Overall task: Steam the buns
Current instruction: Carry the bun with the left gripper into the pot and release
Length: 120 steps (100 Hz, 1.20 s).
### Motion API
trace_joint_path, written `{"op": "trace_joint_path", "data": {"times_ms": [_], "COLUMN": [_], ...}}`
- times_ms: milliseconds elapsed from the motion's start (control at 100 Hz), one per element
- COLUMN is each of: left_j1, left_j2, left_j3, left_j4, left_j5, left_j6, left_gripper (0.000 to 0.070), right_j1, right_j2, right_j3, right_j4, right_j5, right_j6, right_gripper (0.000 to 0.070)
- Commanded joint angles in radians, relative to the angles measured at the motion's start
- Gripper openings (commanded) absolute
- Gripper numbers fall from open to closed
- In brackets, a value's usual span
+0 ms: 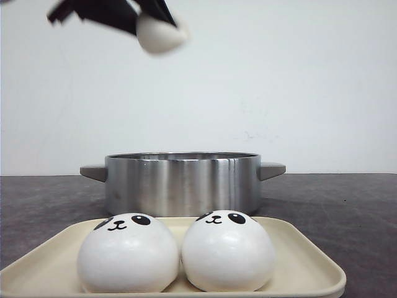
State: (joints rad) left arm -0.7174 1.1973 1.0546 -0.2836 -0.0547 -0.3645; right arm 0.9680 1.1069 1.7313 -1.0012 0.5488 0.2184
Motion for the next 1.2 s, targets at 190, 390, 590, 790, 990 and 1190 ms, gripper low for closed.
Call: {"op": "trace_joint_path", "data": {"times_ms": [190,390,590,790,990,1190], "left_j1": [0.117,0.169,0.187,0.194,0.195,0.196], "left_j2": [0.195,0.383,0.51,0.552,0.551,0.522], "left_j3": [0.106,0.13,0.13,0.13,0.132,0.151], "left_j4": [0.014,0.077,0.115,0.165,0.235,0.115], "left_j5": [0.003,0.027,0.054,0.055,0.055,0.055], "left_j6": [0.058,0.057,0.058,0.058,0.058,0.058], "left_gripper": [0.001,0.001,0.001,0.0196,0.0685,0.0677], "right_j1": [0.012,0.011,0.011,0.011,0.011,0.011], "right_j2": [0.011,0.017,0.025,0.026,0.03,0.063], "right_j3": [0.017,0.017,0.017,0.017,0.017,0.006], "right_j4": [0.029,0.029,0.019,0.019,0.013,-0.04], "right_j5": [-0.002,0.002,0.002,0.002,0.002,0.002], "right_j6": [0.018,0.018,0.018,0.028,0.043,0.043], "right_gripper": [0.0013,0.0013,0.0013,0.0013,0.0013,0.0013]}}
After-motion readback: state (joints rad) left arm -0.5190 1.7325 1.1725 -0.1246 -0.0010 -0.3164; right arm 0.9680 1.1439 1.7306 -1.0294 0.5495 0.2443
